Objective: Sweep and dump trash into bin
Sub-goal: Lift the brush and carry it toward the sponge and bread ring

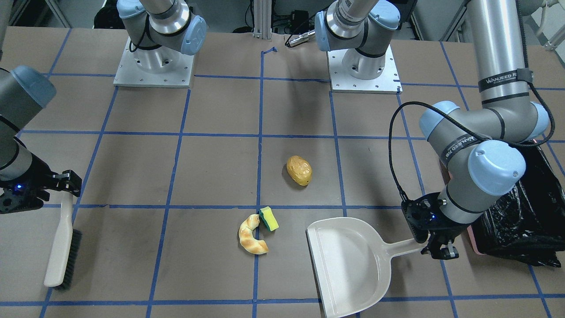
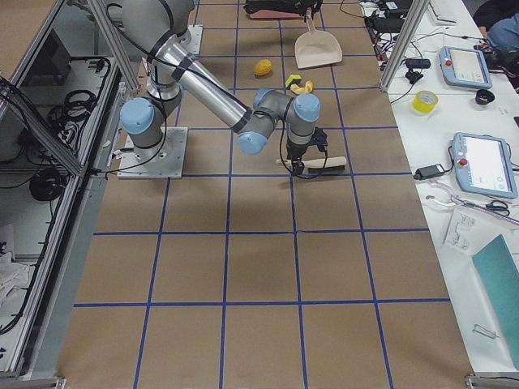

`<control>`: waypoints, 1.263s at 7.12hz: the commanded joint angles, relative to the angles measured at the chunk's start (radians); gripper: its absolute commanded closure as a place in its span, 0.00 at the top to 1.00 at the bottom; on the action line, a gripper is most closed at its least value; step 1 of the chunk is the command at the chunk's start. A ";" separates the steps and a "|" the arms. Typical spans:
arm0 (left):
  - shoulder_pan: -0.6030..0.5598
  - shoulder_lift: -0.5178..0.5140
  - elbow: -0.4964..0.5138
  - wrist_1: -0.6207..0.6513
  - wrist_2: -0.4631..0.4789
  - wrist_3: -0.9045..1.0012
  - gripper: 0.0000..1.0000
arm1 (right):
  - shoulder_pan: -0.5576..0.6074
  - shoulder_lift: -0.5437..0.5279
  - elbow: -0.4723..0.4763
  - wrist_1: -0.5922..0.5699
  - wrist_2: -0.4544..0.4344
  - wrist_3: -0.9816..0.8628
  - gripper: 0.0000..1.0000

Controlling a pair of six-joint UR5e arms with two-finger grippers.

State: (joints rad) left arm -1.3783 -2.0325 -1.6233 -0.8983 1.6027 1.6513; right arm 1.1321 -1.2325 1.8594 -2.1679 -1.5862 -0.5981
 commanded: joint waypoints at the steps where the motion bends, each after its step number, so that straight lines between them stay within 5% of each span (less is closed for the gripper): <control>1: -0.024 0.021 -0.012 0.009 0.033 0.057 0.01 | 0.002 -0.001 0.000 0.006 0.000 0.035 0.54; 3: -0.025 0.044 -0.021 0.009 0.028 0.061 0.01 | 0.002 -0.002 -0.002 0.016 -0.003 0.046 0.01; 7: 0.010 0.060 -0.042 0.084 0.005 0.100 0.01 | 0.027 -0.016 -0.032 0.051 -0.003 0.092 0.00; 9: 0.027 0.048 -0.079 0.082 0.016 0.114 0.01 | 0.144 -0.018 -0.069 0.088 0.002 0.219 0.00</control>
State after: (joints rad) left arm -1.3612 -1.9784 -1.6843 -0.8171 1.6109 1.7538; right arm 1.2061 -1.2489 1.8083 -2.0968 -1.5870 -0.4538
